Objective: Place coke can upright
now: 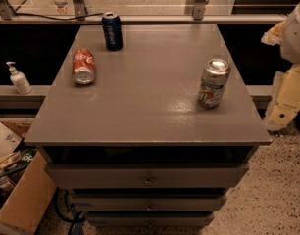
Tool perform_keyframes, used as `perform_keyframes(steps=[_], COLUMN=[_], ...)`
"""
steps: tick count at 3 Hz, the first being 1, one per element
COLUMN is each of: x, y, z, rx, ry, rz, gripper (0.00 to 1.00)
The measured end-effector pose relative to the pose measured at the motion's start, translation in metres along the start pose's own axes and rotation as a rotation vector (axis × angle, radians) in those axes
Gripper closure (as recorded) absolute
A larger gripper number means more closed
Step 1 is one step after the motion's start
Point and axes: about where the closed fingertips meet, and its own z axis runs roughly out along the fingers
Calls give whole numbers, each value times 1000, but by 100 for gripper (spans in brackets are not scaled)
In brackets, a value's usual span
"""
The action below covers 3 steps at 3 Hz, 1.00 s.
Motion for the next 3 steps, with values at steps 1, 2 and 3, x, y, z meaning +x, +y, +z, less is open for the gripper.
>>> perform_keyframes(steps=[1, 2, 3], x=[0, -2, -7], y=[0, -3, -10], z=[0, -6, -14], rx=[0, 0, -3], ry=[0, -25, -68], rz=[0, -26, -73], gripper=[0, 0, 0])
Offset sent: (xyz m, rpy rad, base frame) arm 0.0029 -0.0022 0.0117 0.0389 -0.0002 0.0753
